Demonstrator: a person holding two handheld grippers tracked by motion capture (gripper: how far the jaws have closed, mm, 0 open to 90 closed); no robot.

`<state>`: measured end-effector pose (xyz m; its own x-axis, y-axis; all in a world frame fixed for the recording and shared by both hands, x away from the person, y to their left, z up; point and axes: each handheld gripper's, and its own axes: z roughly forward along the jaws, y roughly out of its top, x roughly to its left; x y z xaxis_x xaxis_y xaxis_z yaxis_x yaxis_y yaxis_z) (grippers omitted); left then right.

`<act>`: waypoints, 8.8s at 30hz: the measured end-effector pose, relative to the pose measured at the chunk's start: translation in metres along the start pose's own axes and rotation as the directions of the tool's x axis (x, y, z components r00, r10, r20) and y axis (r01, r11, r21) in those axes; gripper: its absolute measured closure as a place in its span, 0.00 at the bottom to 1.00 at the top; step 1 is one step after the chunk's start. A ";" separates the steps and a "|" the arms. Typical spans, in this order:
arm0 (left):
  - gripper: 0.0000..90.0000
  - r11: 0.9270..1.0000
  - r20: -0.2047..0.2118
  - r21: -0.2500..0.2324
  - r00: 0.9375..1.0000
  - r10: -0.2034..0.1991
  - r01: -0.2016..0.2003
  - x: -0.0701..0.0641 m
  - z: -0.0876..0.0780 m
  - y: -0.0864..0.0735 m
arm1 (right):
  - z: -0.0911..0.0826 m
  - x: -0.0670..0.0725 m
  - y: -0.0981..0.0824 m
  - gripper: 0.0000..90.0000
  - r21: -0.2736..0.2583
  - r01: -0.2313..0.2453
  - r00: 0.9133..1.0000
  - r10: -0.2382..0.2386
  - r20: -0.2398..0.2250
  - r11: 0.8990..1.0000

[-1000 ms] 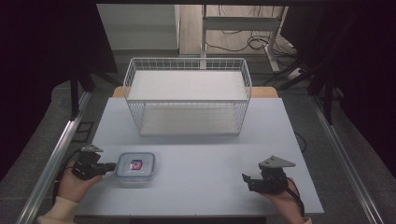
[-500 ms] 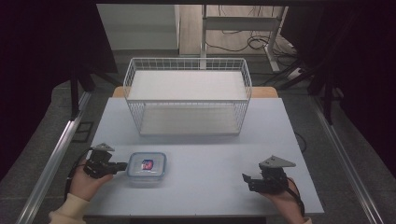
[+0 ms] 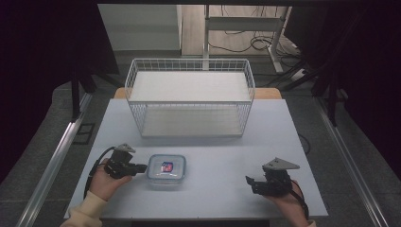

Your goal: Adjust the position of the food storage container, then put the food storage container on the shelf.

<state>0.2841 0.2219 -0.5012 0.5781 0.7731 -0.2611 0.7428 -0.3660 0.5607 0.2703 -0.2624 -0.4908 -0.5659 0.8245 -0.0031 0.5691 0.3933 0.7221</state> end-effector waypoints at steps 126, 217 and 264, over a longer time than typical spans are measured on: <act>0.16 0.971 0.304 -0.060 0.931 -0.201 0.230 -0.041 0.050 0.045 | 0.066 0.064 0.057 0.22 0.100 -0.200 0.910 0.223 -0.349 0.975; 0.56 0.941 0.419 -0.093 0.870 -0.260 0.326 -0.042 0.049 0.030 | 0.067 0.057 0.056 0.56 0.145 -0.385 0.781 0.406 -0.474 0.911; 0.57 0.904 0.371 -0.354 0.923 -0.101 0.241 -0.027 -0.048 0.151 | 0.017 0.030 0.211 0.56 -0.087 -0.249 0.863 0.180 -0.473 0.965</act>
<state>0.3640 0.1707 -0.3716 0.5839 0.5584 -0.5893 0.6910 0.0391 0.7218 0.3840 -0.1479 -0.3502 -0.6681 0.5893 0.4541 0.6376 0.1390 0.7577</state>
